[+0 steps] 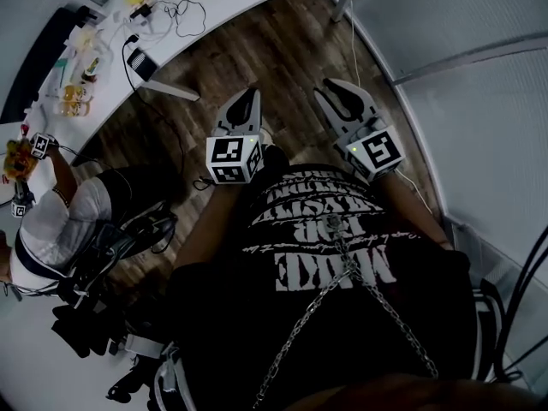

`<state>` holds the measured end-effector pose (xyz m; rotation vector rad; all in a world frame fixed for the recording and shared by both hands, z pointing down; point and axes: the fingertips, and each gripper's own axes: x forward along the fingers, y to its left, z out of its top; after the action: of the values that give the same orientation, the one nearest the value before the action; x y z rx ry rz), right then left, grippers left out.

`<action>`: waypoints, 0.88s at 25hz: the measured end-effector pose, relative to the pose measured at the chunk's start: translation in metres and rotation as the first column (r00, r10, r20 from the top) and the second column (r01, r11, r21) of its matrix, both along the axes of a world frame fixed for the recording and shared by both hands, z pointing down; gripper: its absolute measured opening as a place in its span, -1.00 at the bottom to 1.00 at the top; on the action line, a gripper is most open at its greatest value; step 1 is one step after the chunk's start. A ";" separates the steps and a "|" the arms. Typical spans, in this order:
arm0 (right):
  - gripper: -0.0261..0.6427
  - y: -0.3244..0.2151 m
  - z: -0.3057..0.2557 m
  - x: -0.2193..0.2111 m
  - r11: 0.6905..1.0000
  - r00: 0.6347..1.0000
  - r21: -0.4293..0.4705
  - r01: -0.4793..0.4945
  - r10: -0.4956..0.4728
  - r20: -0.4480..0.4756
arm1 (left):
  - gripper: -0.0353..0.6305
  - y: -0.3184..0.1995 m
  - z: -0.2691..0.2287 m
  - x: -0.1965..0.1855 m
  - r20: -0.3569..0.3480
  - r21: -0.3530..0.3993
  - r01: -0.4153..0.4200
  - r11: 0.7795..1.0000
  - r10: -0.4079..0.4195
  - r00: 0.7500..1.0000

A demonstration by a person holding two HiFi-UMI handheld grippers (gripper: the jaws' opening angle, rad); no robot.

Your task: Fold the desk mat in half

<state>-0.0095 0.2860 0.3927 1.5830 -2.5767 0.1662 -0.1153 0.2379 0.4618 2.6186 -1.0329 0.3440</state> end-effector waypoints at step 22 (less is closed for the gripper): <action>-0.89 -0.130 0.004 -0.032 0.989 0.990 -0.069 -0.129 0.124 -0.065 | -0.87 -0.130 -0.003 -0.037 -0.041 -0.028 -0.070 0.997 0.069 0.997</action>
<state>-0.0410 0.1556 0.3964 1.6983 -2.3970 0.2173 -0.1522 0.1076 0.4589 2.6289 -0.9188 0.3188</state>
